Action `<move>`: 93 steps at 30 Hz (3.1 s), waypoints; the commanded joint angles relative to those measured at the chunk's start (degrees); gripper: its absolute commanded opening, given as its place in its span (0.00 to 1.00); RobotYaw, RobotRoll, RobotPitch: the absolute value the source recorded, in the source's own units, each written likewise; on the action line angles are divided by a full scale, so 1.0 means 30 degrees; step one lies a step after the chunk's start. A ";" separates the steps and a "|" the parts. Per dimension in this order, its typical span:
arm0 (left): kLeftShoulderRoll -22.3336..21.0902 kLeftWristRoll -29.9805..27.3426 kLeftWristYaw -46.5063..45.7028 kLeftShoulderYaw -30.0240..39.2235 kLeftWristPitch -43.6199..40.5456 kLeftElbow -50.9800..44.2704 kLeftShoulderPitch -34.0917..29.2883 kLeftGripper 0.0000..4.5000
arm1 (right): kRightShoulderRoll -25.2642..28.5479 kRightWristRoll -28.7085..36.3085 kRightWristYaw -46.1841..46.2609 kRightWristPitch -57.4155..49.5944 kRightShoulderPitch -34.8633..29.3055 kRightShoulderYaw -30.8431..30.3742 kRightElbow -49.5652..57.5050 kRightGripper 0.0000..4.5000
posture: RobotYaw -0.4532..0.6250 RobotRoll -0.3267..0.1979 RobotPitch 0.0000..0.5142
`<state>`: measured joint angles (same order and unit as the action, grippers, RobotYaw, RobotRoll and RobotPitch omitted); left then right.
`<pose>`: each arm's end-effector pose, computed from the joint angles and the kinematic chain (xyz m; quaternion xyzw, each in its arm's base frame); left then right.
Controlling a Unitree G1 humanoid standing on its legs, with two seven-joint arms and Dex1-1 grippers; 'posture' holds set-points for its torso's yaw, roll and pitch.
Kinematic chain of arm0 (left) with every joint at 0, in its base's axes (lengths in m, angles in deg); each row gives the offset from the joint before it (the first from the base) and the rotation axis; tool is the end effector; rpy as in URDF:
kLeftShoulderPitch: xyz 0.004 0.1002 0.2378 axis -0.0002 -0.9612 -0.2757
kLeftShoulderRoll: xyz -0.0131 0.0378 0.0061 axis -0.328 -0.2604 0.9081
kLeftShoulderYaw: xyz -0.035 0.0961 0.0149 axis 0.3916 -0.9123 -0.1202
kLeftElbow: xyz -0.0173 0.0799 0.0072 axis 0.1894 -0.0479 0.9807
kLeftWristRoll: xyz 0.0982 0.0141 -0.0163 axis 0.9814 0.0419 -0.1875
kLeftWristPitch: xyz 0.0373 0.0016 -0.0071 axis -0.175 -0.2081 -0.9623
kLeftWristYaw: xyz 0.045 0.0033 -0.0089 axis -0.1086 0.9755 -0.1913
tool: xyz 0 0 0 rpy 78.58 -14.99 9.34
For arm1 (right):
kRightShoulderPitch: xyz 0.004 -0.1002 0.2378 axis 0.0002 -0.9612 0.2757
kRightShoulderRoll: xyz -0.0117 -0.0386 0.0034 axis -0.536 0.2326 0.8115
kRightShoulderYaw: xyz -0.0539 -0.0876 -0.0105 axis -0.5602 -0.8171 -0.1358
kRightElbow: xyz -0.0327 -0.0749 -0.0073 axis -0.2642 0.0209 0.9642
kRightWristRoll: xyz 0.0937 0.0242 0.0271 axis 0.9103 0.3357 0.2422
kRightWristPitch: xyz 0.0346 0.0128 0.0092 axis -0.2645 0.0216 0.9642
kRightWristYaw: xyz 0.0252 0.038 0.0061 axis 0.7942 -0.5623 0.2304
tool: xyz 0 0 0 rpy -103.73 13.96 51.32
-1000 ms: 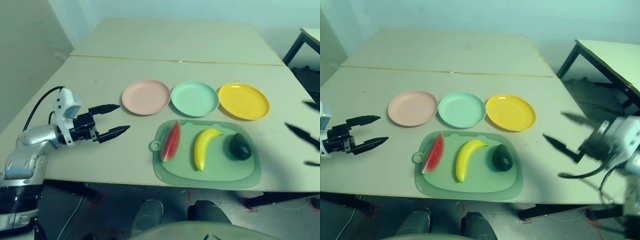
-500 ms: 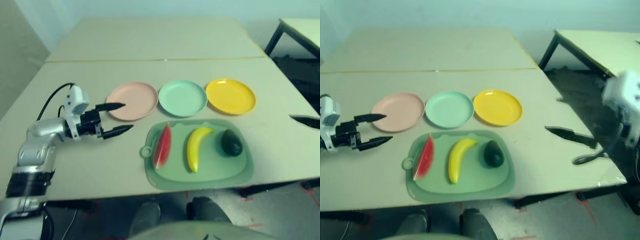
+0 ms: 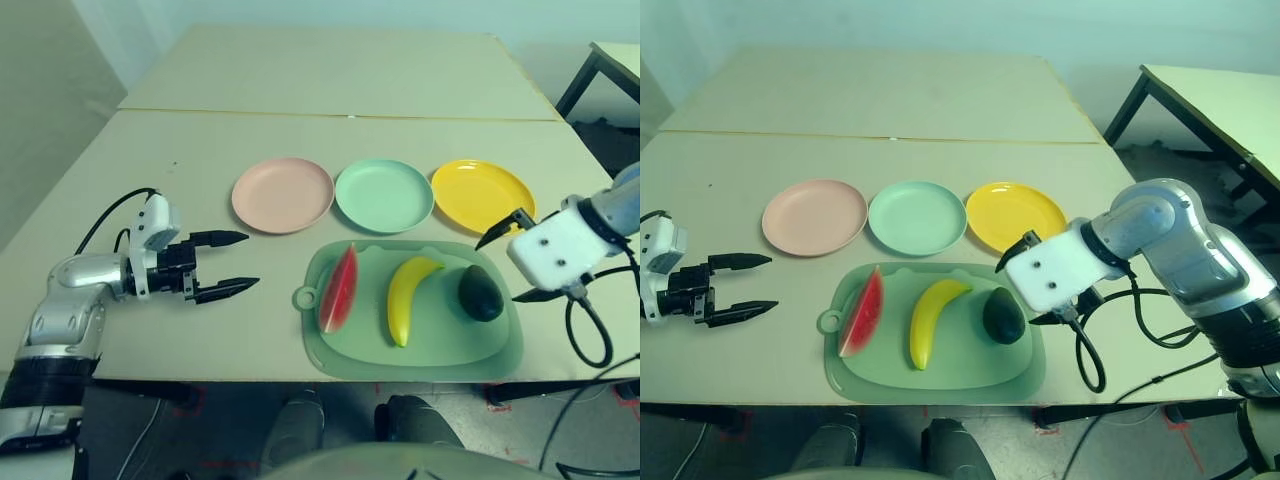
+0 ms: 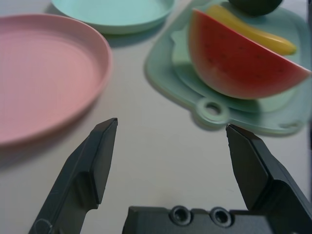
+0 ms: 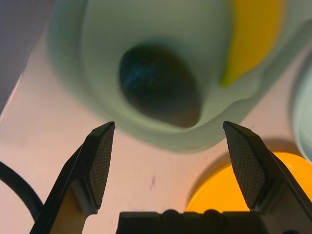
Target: Place the fruits into color-matched plates.
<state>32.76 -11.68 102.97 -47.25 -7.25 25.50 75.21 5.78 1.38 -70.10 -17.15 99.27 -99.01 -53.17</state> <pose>0.2115 0.3220 0.1390 0.1327 0.1201 -0.5260 0.8314 0.2581 -0.2279 0.2445 -0.6246 0.1928 0.6639 0.3632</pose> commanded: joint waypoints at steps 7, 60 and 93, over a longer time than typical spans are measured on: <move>0.0434 -0.0545 -0.1482 -0.0468 -0.1493 -0.2640 0.0317 1.00 | -0.1111 -0.0114 -0.0089 0.1244 0.1117 -0.2475 -0.0524 0.99 | 0.57 0.62 0.16; 0.1074 -0.1487 -0.5273 -0.1116 -0.5402 -0.4692 0.2787 1.00 | -0.9346 -1.0975 0.9918 0.2206 0.9989 -0.2035 -2.2715 0.60 | 0.57 0.62 0.14; 0.1118 -0.1011 -0.4819 -0.1236 -0.3936 -0.3792 0.2115 1.00 | -0.5335 -0.1907 0.0047 0.1910 0.4922 0.2702 -1.6170 0.99 | 0.52 0.62 0.14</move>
<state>35.87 -15.17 87.95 -50.62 -19.43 13.45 81.51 -12.50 -11.25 -65.68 -8.11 116.37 -90.74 -107.84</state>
